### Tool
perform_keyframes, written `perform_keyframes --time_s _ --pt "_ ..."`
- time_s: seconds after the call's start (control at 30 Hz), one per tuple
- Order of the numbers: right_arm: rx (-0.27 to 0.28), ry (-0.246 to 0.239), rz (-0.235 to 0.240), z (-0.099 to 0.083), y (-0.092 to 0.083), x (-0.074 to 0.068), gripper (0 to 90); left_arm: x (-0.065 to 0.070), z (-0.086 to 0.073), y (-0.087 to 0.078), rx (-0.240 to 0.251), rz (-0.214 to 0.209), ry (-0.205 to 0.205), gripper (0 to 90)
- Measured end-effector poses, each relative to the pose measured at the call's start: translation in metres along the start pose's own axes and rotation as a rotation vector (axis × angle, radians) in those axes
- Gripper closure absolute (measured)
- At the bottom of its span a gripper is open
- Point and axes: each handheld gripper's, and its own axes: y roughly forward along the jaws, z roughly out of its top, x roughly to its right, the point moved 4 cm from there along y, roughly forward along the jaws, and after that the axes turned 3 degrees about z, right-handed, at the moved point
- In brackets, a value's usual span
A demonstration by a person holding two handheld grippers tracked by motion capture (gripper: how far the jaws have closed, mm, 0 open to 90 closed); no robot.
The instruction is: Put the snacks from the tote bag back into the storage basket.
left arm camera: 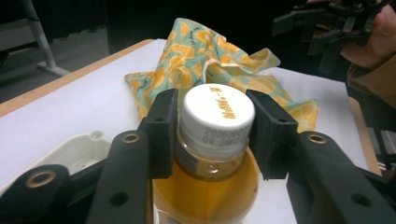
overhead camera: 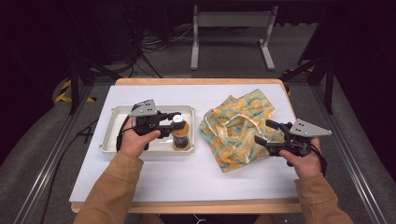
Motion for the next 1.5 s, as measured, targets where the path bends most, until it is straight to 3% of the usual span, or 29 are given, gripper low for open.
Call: perform_keyframes --time_s 0.13,0.27,0.4,0.67,0.9,0.97,1.3,1.5 --pt "-0.006 0.003 -0.002 -0.001 -0.001 0.0 22.0 0.003 0.002 0.002 -0.008 0.007 -0.008 43.8" --pt "0.001 0.006 -0.006 0.0 -0.001 0.002 22.0 0.005 0.005 0.002 -0.013 0.062 -0.021 21.5" --pt "-0.004 0.001 0.0 0.0 0.0 0.001 22.1 0.009 0.01 -0.008 -0.011 0.108 -0.038 13.0" --pt "-0.014 -0.001 0.001 -0.001 -0.002 -0.002 21.3 0.022 0.009 -0.037 -0.048 0.18 -0.038 10.4" --pt "-0.022 0.007 -0.016 -0.002 -0.012 -0.001 20.8 0.035 -0.012 -0.062 -0.083 0.201 -0.061 10.1" --pt "-0.028 0.003 -0.021 -0.003 -0.014 0.0 20.4 0.034 -0.02 -0.068 -0.095 0.228 -0.056 9.7" --pt "-0.072 0.006 -0.029 -0.013 -0.021 -0.001 19.2 0.034 -0.049 -0.088 -0.064 0.257 -0.122 6.1" --pt "-0.089 0.006 -0.029 -0.017 -0.023 -0.001 18.7 0.033 -0.063 -0.099 -0.051 0.264 -0.141 4.7"
